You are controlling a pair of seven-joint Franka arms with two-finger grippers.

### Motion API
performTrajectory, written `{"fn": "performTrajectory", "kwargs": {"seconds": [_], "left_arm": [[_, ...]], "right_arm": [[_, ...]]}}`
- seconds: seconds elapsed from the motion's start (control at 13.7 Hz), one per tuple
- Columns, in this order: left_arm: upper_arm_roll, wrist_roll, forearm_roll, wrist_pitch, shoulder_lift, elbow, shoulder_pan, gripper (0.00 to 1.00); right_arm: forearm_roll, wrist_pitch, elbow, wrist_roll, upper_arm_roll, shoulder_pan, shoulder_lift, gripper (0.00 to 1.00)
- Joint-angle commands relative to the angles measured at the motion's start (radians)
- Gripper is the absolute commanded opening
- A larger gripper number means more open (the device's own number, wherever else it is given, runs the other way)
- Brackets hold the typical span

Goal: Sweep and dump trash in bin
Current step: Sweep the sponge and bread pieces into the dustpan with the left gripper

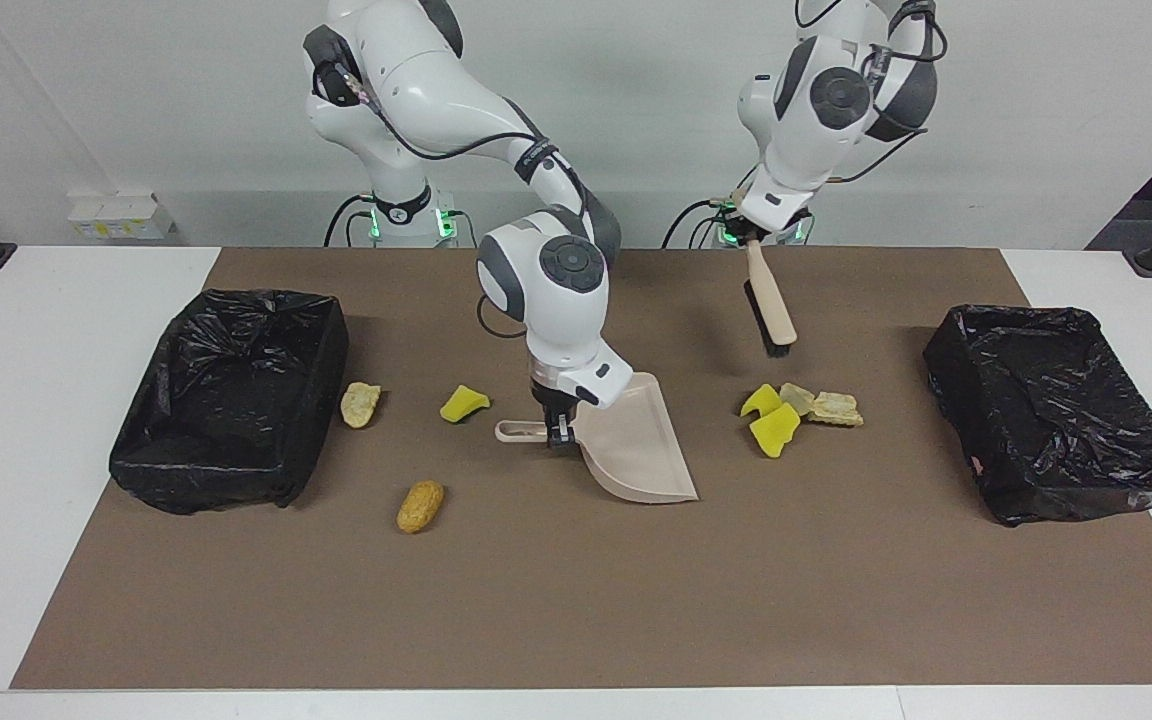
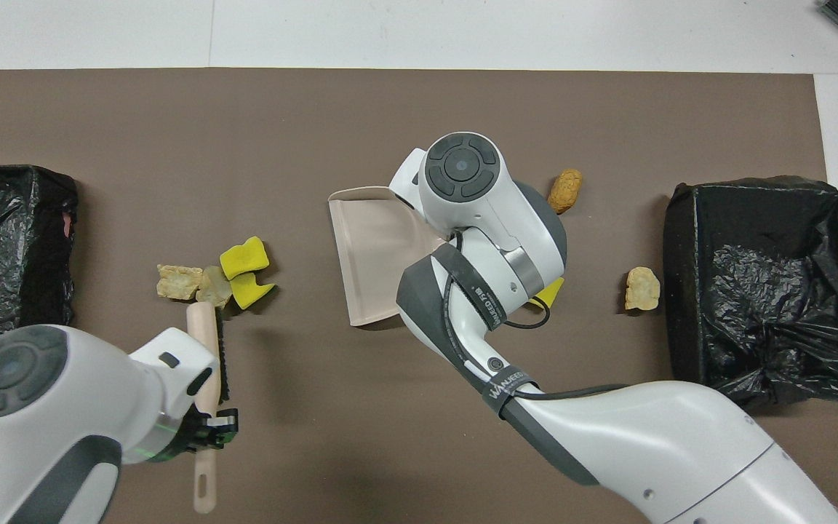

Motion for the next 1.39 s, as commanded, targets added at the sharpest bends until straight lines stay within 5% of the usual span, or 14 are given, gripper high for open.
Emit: {"fn": "performTrajectory", "kwargs": {"seconds": [0.0, 0.22, 0.59, 1.32], "left_arm": [[-0.016, 0.158, 0.046, 0.024, 0.032, 0.04, 0.12, 0.0], [-0.016, 0.46, 0.046, 0.191, 0.075, 0.043, 0.37, 0.0], [-0.016, 0.532, 0.106, 0.272, 0.215, 0.051, 0.433, 0.0], [-0.022, 0.166, -0.003, 0.321, 0.299, -0.003, 0.165, 0.0]], "right_arm": [[-0.005, -0.004, -0.048, -0.02, 0.011, 0.003, -0.04, 0.0], [-0.005, 0.012, -0.048, 0.037, 0.011, 0.035, -0.034, 0.0], [-0.005, 0.035, -0.063, 0.051, 0.011, 0.044, -0.03, 0.0], [-0.003, 0.033, -0.078, 0.075, 0.011, 0.044, -0.038, 0.0]]}}
